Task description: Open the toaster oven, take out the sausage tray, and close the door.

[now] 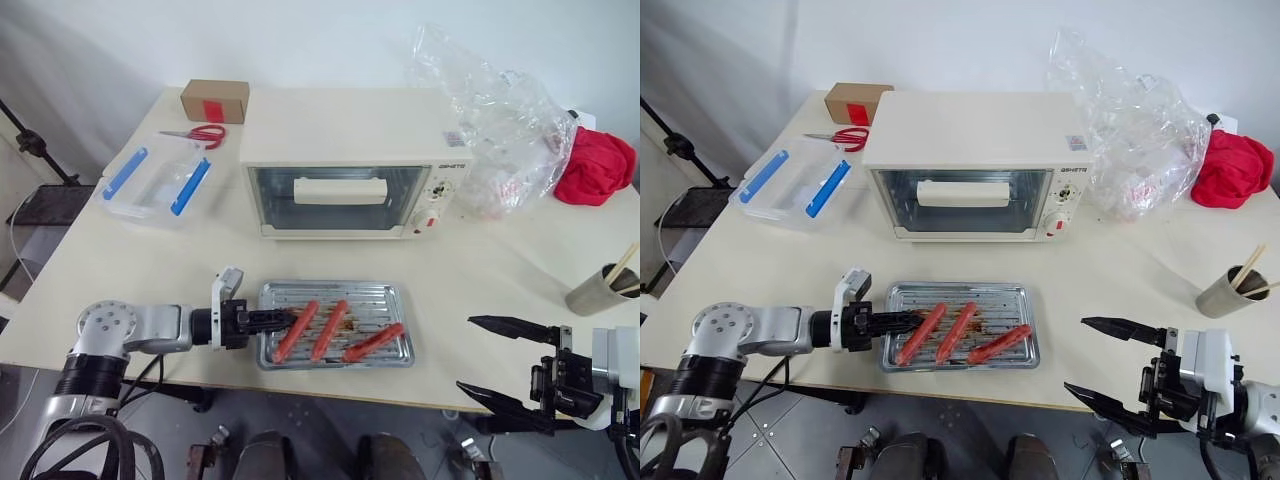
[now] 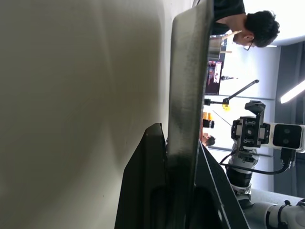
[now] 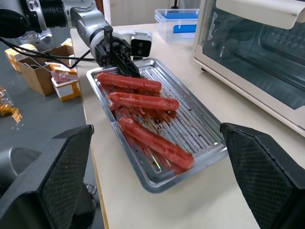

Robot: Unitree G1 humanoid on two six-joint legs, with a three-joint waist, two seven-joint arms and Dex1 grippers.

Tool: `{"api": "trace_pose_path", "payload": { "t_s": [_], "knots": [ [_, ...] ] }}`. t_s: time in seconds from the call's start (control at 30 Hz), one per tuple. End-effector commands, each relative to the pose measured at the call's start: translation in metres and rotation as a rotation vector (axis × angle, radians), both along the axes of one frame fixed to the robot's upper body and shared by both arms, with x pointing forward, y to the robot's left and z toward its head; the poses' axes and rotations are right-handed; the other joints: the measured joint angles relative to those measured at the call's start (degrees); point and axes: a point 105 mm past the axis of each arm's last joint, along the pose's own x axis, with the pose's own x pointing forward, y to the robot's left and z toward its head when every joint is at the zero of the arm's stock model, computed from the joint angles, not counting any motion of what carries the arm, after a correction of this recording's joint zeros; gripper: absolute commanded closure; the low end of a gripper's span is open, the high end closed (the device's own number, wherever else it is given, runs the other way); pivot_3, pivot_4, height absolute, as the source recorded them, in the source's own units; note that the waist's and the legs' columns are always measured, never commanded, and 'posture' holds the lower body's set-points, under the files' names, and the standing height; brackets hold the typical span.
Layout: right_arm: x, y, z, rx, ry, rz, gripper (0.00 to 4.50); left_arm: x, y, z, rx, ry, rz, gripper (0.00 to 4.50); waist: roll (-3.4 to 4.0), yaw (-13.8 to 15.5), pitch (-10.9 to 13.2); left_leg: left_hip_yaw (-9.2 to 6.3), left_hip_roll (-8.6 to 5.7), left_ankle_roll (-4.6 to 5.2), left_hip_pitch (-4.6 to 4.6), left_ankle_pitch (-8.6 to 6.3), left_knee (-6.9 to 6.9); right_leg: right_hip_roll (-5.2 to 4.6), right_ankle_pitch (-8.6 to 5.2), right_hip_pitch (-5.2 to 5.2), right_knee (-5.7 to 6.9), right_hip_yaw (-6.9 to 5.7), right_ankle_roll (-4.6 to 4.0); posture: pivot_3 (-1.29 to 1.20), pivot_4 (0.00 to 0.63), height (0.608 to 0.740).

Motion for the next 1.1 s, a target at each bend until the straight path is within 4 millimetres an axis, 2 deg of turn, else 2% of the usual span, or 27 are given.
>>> {"api": "trace_pose_path", "payload": {
  "t_s": [0.03, 0.13, 0.23, 0.27, 0.33, 0.63, 0.7, 0.77, 0.87, 0.97, 1.0, 1.1],
  "knots": [
    [0.000, 0.001, 0.007, -0.005, -0.027, 0.002, 0.05, 0.003, -0.011, -0.018, 0.035, 0.049, -0.006, 4.50, 0.10, 0.4, -0.1, 0.00, -0.02, 0.05, 0.01, 0.03, 0.00, -0.12, 0.07, 0.04, -0.04, -0.03, 0.14, 0.00, 0.150, 0.740],
    [0.001, 0.002, 0.008, -0.004, -0.026, 0.007, 0.05, 0.009, -0.017, -0.023, 0.075, 0.036, -0.002, 4.50, 0.17, 1.0, -0.1, -0.02, -0.16, 0.20, 0.04, 0.11, 0.00, -0.33, 0.23, 0.19, -0.17, -0.07, 0.42, 0.00, 0.150, 0.740],
    [0.002, 0.002, 0.008, -0.007, -0.020, 0.013, 0.05, 0.014, -0.026, -0.017, 0.074, 0.001, -0.020, 4.50, 0.30, 1.2, -0.2, -0.23, -0.32, 0.35, 0.09, 0.16, -0.03, -0.49, 0.44, 0.53, -0.54, -0.24, 0.55, 0.00, 0.150, 0.740],
    [0.003, 0.002, 0.008, -0.007, -0.020, 0.015, 0.00, 0.016, -0.027, -0.013, 0.073, -0.018, -0.017, 3.87, 0.30, 1.2, -0.2, -0.28, -0.34, 0.39, 0.10, 0.18, -0.07, -0.52, 0.57, 0.62, -0.71, -0.30, 0.51, 0.00, 0.150, 0.740],
    [0.003, 0.002, 0.008, -0.006, -0.018, 0.015, 0.00, 0.018, -0.026, -0.009, 0.073, -0.039, -0.014, 3.46, 0.29, 1.2, -0.2, -0.28, -0.41, 0.43, 0.04, 0.18, -0.08, -0.61, 0.67, 0.63, -0.80, -0.30, 0.48, 0.00, 0.150, 0.740],
    [0.004, 0.006, 0.010, 0.001, -0.009, 0.031, 0.00, 0.023, -0.016, 0.010, 0.116, -0.265, 0.002, 0.72, 0.07, 0.6, 0.0, -0.23, -0.77, 0.50, -0.07, 0.16, -0.37, -0.74, 0.70, 0.55, -1.04, -0.38, 0.51, 0.00, 0.150, 0.740],
    [0.005, 0.006, 0.009, -0.002, -0.004, 0.034, 0.00, 0.023, -0.009, 0.019, 0.123, -0.378, -0.005, 0.08, 0.04, 0.3, 0.0, -0.22, -0.77, 0.49, -0.06, 0.17, -0.41, -0.72, 0.70, 0.54, -1.04, -0.45, 0.51, 0.00, 0.150, 0.740],
    [0.005, 0.006, 0.009, -0.005, -0.001, 0.035, 0.00, 0.024, 0.001, 0.029, 0.131, -0.492, -0.005, 0.01, -0.03, -0.4, 0.0, -0.22, -0.73, 0.44, -0.05, 0.20, -0.47, -0.70, 0.70, 0.51, -1.04, -0.50, 0.51, 0.00, 0.150, 0.740],
    [0.007, 0.003, 0.010, -0.003, 0.000, 0.027, 0.00, 0.027, 0.025, 0.051, 0.144, -0.821, 0.000, 0.01, -0.06, -0.8, 0.0, -0.14, -0.74, 0.37, -0.04, 0.32, -0.85, -0.68, 0.70, 0.35, -1.10, -0.48, 0.51, 0.00, 0.150, 0.740],
    [0.010, -0.010, 0.010, -0.005, 0.021, 0.001, 0.00, 0.015, 0.056, 0.052, 0.245, -0.986, -0.081, 0.01, -0.09, -1.0, 0.1, 0.09, -0.61, 0.31, -0.19, 0.33, -1.00, -0.58, 0.68, -0.05, -1.08, -0.45, 0.48, 0.00, 0.150, 0.740],
    [0.012, -0.015, 0.010, -0.011, 0.021, -0.012, 0.00, 0.012, 0.070, 0.051, 0.321, -1.091, -0.122, 0.01, -0.09, -1.1, 0.1, 0.14, -0.57, 0.30, -0.27, 0.32, -1.01, -0.54, 0.68, -0.17, -1.06, -0.47, 0.48, 0.00, 0.150, 0.740],
    [0.013, -0.023, 0.011, -0.019, 0.025, -0.027, 0.00, 0.007, 0.094, 0.052, 0.431, -1.276, -0.171, 0.01, -0.07, -0.9, 0.1, 0.26, -0.49, 0.32, -0.28, 0.28, -1.04, -0.51, 0.65, -0.30, -1.07, -0.62, 0.43, 0.00, 0.150, 0.740]
  ]
}}
